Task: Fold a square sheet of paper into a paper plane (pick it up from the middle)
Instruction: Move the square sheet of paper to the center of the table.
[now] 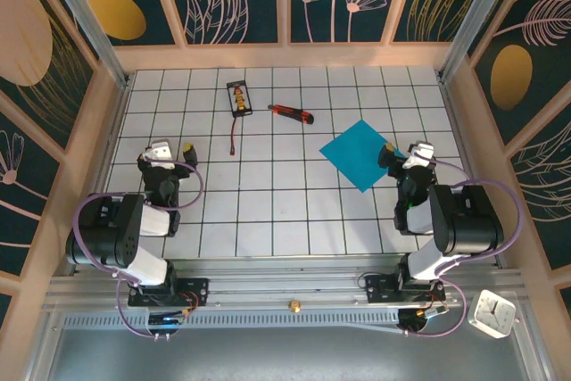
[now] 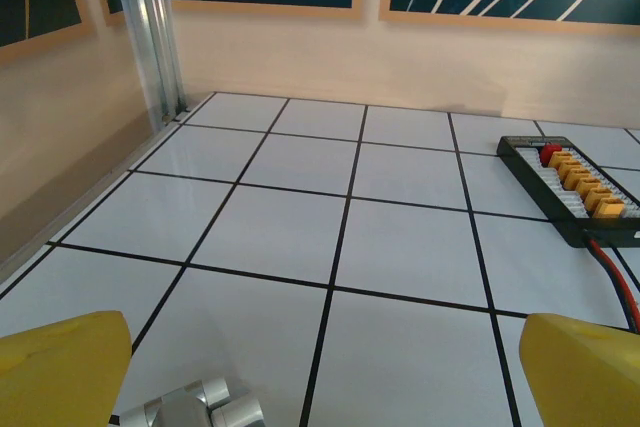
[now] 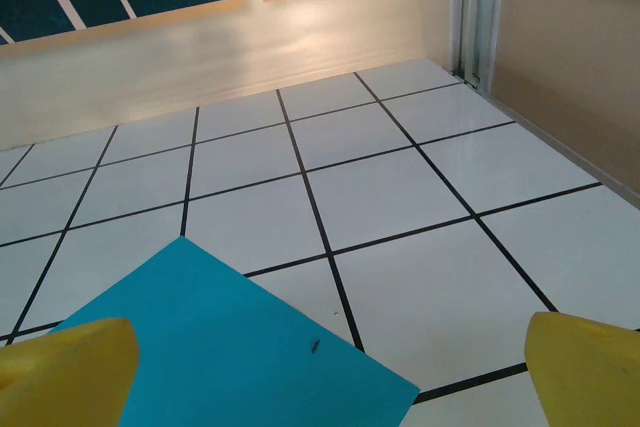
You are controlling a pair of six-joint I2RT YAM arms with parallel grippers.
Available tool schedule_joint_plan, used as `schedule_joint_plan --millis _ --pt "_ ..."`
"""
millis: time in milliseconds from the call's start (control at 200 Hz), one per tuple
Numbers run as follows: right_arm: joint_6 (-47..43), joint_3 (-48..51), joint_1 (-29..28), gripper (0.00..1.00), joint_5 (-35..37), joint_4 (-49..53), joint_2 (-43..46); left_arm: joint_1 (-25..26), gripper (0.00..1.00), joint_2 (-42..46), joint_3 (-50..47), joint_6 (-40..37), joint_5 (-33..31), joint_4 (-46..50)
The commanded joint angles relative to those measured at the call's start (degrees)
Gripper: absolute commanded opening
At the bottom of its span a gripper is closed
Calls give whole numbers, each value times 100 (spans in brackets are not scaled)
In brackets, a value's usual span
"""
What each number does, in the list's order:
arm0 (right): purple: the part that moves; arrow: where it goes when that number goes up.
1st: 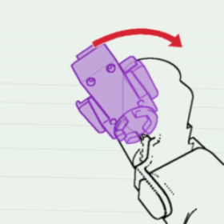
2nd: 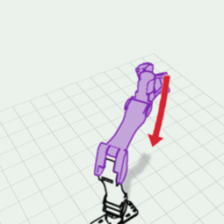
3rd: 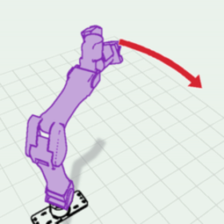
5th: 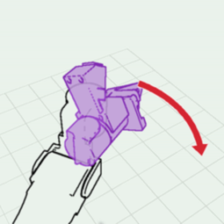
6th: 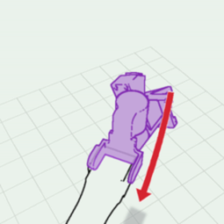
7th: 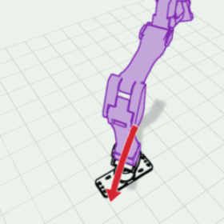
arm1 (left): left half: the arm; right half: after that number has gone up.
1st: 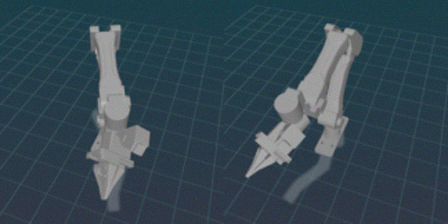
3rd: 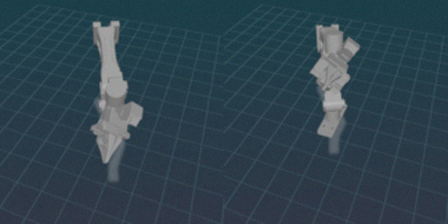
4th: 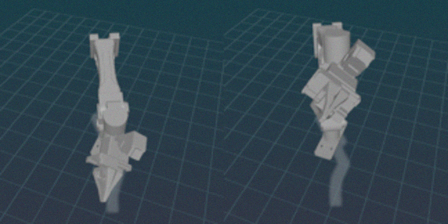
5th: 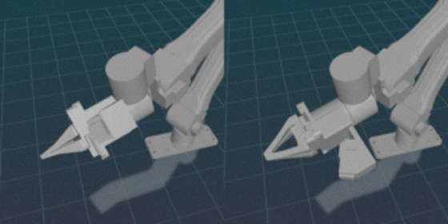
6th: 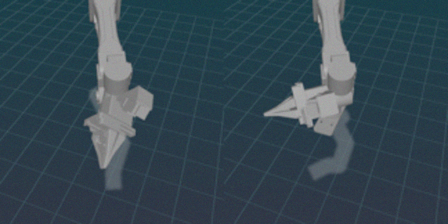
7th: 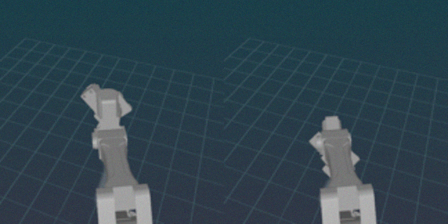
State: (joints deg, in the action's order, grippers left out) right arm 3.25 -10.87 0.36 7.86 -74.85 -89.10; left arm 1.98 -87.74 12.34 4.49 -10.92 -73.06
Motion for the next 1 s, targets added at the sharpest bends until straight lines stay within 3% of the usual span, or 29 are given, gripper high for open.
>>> schedule_joint_plan --millis 0,646,826,906,991 --pt "-128 -69 -37 99 105 -298 -44 -40 99 45 41 -65 52 -198" --pt "-116 -67 -40 99 101 -301 -42 -37 99 46 33 -63 45 -209" --pt "-114 -75 -28 99 77 -272 -46 -40 99 42 43 31 -183 -200" --pt "-22 -57 -85 99 518 -239 55 -40 99 238 58 275 -772 -32" --pt "-61 19 -62 99 395 -352 96 -48 99 443 -72 221 -696 -152"
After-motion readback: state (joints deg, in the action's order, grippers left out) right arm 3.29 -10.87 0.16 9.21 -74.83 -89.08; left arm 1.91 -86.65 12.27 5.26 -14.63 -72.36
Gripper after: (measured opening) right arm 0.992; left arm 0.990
